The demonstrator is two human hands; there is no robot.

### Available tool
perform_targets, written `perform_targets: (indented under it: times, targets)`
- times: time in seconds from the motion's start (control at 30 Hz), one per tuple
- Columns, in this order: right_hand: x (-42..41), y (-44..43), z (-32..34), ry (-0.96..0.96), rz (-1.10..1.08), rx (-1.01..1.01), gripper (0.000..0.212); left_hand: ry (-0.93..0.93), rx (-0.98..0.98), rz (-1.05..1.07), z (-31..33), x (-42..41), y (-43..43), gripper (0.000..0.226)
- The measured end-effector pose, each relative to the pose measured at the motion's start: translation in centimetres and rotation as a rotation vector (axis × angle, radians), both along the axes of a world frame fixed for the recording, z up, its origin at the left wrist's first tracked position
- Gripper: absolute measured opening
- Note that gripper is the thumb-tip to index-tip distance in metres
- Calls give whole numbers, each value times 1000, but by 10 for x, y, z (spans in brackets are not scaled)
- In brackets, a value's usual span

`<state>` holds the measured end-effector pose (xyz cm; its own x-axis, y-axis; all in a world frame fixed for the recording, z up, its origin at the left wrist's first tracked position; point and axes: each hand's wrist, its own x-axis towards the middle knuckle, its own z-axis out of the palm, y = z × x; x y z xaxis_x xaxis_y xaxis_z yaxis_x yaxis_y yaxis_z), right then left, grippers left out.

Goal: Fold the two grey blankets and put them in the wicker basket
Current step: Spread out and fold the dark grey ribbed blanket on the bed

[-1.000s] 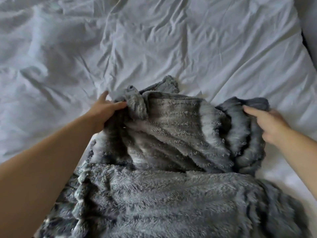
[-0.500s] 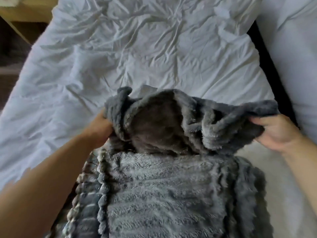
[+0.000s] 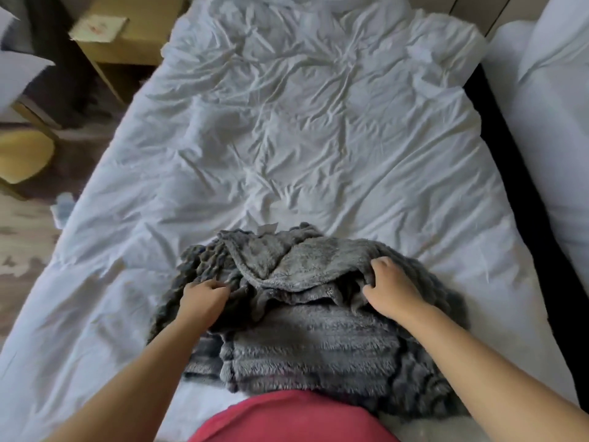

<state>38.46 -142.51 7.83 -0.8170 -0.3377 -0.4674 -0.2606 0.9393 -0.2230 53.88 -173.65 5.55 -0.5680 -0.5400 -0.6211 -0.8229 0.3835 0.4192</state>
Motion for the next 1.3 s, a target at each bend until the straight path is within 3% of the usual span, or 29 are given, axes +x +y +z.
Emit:
perform_targets:
  times: [0.07, 0.13, 0.17, 0.2, 0.23, 0.27, 0.3, 0.37, 0.4, 0.43, 0.47, 0.53, 0.57, 0.6, 0.67, 0.73, 0.9, 0.97, 1.0, 1.07, 1.17, 1.23, 1.3]
  targets:
    - [9, -27, -1, -52, 55, -144, 74, -83, -9, -15, 2, 5, 12, 35]
    - [15, -44, -4, -81, 85, -105, 101, -94, 71, 126, 0, 10, 20, 25]
    - [18, -49, -7, -67, 111, -34, 99, -65, 166, 236, -3, 13, 23, 20]
    - [19, -51, -11, -76, 146, 53, 83, -28, 272, 355, -4, 14, 25, 15]
    - [19, -54, -11, -90, 173, 78, 53, 29, 357, 460, -2, 16, 26, 10]
    - [18, -54, -10, -91, 170, 5, 23, 131, 398, 564, 0, 15, 23, 11]
    - [14, -52, -6, -105, 125, -118, 12, 274, 408, 679, 0, 14, 17, 18]
    - [8, -37, 7, -85, -58, -445, 13, 507, 381, 897, 4, 15, -3, 24]
    - [4, -26, 12, -58, -117, -560, 11, 510, 295, 912, 1, 20, -14, 21]
    - [1, -14, 14, -74, -132, -559, 15, 402, 166, 821, 0, 27, -23, 18]
    - [1, -1, 12, -148, -94, -448, 17, 179, 74, 609, -2, 34, -29, 17]
    - [6, 18, 0, -362, 41, -92, 30, -344, 69, 92, -6, 46, -27, 20]
    - [8, 24, -9, -407, 108, 10, 35, -501, 8, -106, -6, 47, -23, 22]
    - [9, 24, -15, -425, 146, 43, 37, -501, -108, -190, -4, 43, -19, 24]
    - [11, 16, -18, -450, 180, 53, 38, -196, -259, -23, -2, 24, -13, 20]
    - [13, 3, -15, -480, 212, 72, 38, 52, -169, 129, -2, -6, -2, 23]
    - [28, -16, -12, -321, 573, 192, 26, 74, 465, 638, -19, -77, 14, 55]
    - [33, -21, -12, -363, 680, 250, 12, 136, 563, 802, -38, -95, 9, 50]
    - [33, -24, -14, -403, 711, 327, 24, 173, 580, 868, -44, -102, 7, 42]
    - [25, -34, -14, -525, 674, 450, 37, 276, 623, 985, -41, -111, 5, 20]
    - [7, -62, -17, -687, 391, 369, 15, 514, 733, 1062, -9, -99, -1, 6]
    - [-6, -85, -24, -607, 224, 332, 33, 639, 731, 1114, 5, -65, -11, 3]
    - [-9, -107, -31, -352, 178, 341, 52, 584, 573, 1189, 8, -17, -19, 7]
